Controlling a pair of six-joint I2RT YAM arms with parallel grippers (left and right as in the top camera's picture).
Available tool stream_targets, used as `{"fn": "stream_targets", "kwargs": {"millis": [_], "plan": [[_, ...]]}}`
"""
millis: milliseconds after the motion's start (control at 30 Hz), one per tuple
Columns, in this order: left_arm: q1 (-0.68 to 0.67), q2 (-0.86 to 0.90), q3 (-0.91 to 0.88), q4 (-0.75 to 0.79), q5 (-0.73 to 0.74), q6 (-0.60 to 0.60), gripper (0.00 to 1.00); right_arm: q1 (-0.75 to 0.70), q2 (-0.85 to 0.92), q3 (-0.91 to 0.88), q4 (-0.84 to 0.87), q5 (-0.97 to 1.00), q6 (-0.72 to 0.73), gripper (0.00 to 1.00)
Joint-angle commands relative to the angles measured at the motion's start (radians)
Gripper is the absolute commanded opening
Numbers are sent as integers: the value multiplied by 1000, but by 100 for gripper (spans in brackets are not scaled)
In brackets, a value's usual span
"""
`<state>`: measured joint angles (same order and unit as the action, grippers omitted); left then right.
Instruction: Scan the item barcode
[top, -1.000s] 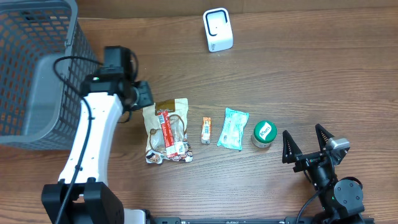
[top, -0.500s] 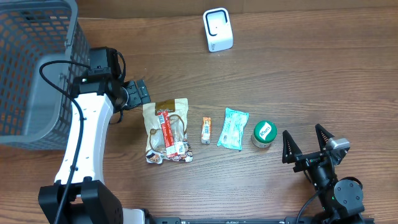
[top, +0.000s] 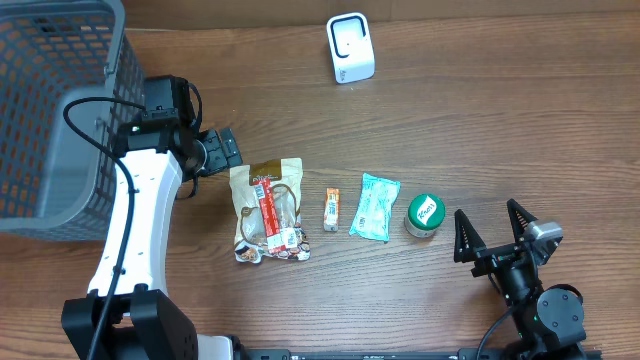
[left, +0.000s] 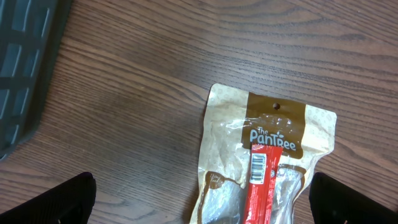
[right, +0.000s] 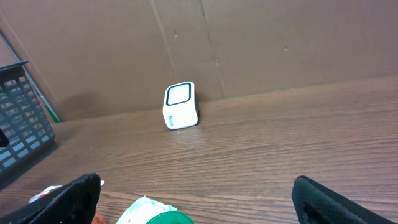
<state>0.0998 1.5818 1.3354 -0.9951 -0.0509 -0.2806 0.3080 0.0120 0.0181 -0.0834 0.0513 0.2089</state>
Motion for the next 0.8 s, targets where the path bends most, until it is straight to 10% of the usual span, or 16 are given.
{"fn": "stream_targets", "kwargs": {"millis": [0, 767], "plan": [[-2, -3, 14, 5, -8, 8, 100, -3, -5, -10, 4, -2, -5, 100], [-2, -3, 14, 5, -8, 8, 100, -3, -3, 162, -151, 48, 79, 100]]}}
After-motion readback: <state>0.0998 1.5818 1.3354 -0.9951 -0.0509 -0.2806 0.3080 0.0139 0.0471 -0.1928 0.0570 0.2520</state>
